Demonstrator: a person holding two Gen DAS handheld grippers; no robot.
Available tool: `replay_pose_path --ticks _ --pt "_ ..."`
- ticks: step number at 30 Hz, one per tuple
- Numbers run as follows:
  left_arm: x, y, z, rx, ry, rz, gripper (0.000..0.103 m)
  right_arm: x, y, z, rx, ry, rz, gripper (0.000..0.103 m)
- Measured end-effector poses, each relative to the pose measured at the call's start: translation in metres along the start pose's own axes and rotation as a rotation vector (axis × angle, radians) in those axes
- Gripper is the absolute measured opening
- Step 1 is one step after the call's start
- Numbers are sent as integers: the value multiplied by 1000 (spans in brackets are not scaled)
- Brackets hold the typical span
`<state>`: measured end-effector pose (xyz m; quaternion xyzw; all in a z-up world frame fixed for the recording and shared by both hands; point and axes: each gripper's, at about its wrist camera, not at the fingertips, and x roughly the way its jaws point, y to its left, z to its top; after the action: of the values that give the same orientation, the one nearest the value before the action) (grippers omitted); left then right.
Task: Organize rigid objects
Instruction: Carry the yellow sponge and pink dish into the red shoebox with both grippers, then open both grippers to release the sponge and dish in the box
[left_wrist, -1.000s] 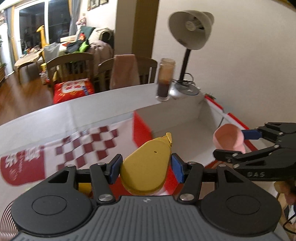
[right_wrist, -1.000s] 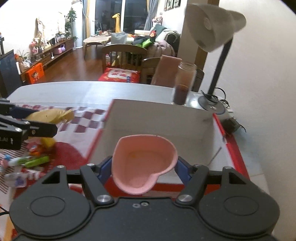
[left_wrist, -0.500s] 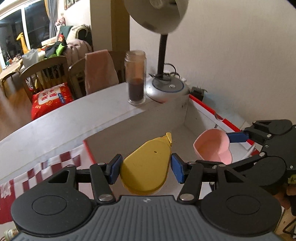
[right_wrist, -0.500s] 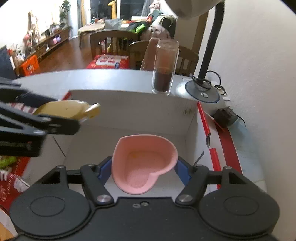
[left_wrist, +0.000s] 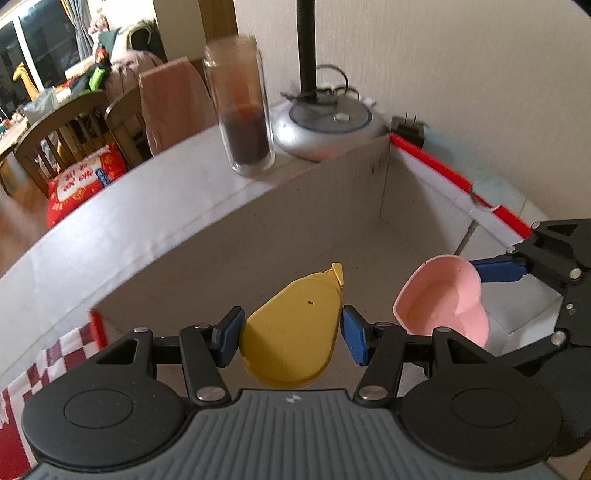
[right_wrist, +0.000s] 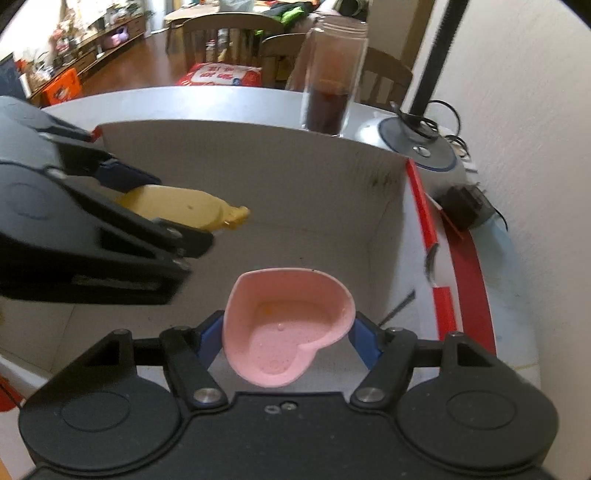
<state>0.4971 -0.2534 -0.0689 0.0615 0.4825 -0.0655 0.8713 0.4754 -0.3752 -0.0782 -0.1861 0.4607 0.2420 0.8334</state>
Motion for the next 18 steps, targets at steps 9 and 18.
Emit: replay_pose_path --ticks 9,18 --pt "32 -4 4 6 90 0 56 9 5 0 -55 39 8 70" --pt "42 1 -5 -12 128 0 56 12 5 3 -55 60 17 72"
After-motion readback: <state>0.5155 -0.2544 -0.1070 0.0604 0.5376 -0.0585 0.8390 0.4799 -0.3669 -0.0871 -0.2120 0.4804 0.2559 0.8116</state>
